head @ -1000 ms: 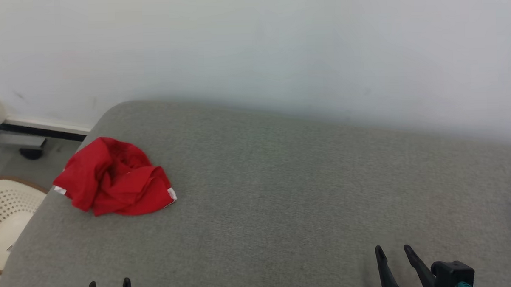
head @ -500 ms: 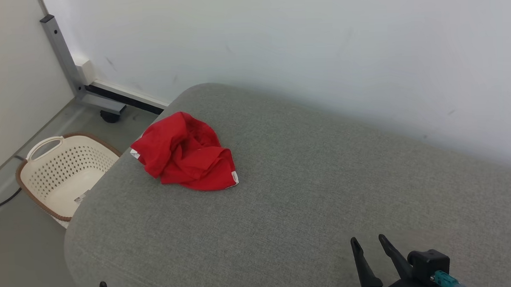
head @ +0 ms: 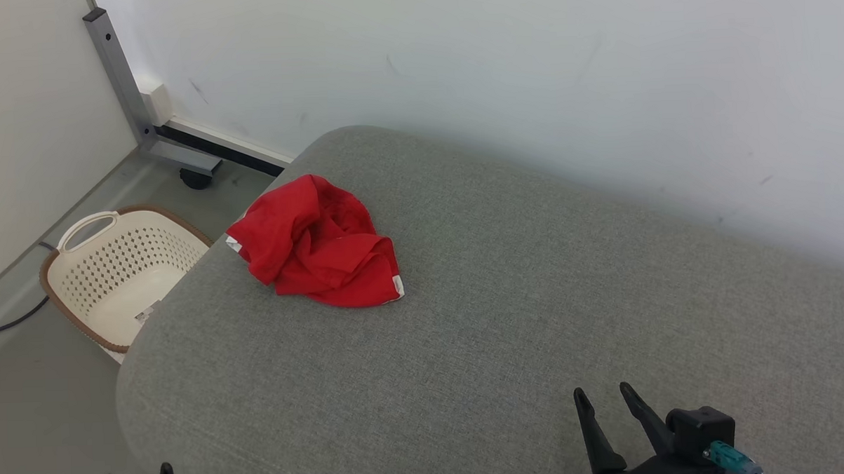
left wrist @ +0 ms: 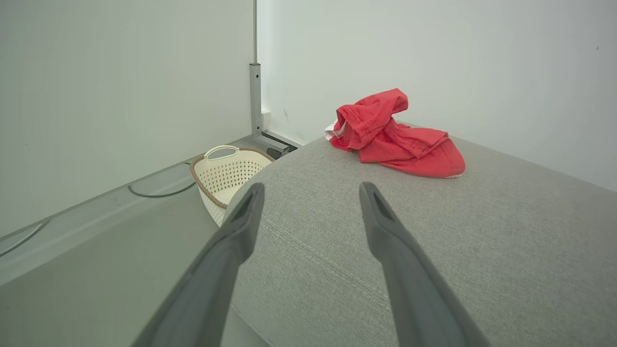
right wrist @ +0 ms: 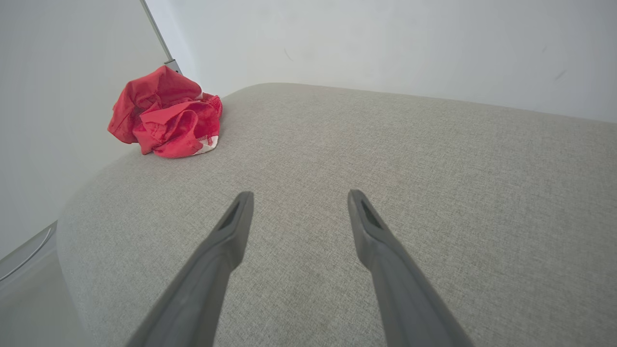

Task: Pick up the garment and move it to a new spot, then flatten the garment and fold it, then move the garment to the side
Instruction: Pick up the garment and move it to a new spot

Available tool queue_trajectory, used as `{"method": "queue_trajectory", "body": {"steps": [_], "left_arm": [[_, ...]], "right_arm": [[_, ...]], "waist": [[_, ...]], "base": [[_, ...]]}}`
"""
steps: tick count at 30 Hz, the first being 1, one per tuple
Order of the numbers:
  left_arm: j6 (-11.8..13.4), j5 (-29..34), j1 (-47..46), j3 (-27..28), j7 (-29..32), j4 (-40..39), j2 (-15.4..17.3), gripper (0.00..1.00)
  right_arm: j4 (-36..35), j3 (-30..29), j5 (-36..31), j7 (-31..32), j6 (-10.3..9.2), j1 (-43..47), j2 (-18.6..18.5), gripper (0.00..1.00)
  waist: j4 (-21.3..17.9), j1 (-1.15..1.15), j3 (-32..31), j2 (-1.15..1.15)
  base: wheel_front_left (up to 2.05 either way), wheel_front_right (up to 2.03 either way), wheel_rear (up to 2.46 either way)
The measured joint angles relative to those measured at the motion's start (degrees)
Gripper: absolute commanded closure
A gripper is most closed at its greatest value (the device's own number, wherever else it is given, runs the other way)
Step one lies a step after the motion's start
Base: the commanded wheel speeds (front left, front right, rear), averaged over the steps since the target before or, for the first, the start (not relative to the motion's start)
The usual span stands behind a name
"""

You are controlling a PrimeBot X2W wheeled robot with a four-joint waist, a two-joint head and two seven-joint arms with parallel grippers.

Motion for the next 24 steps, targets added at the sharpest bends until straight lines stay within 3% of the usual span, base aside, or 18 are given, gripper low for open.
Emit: {"method": "queue_trajectory", "body": {"steps": [5,13,18,24], "left_arm": [[0.0,0.3,-2.4,-2.4,0.0,2.8,0.6,0.0],[-0.4,-1.9,-20.5,-11.9,2.6,13.3,2.8,0.0],[-0.4,-3.3,-33.6,-11.4,4.7,22.9,2.9,0.0],[-0.4,-6.9,-47.7,-11.7,8.8,32.3,3.8,0.0]], "right_arm": [[-0.9,-0.5,-0.3,0.1,0.0,0.7,0.0,0.0],[-7.7,-2.7,-5.1,5.1,0.0,2.3,0.0,0.0],[-14.7,-1.6,-8.0,9.4,0.0,1.3,-0.4,0.0],[-26.2,-0.3,-10.0,15.3,0.0,-1.1,-4.4,0.0]], "waist": [[-0.1,0.0,0.1,0.0],[-1.0,0.0,3.3,0.0],[-3.2,0.0,6.8,0.0],[-6.9,0.01,12.9,0.01]], "base": [[0.0,0.0,0.0],[0.0,0.0,0.0],[0.0,0.0,0.0],[0.0,0.0,0.0]]}}
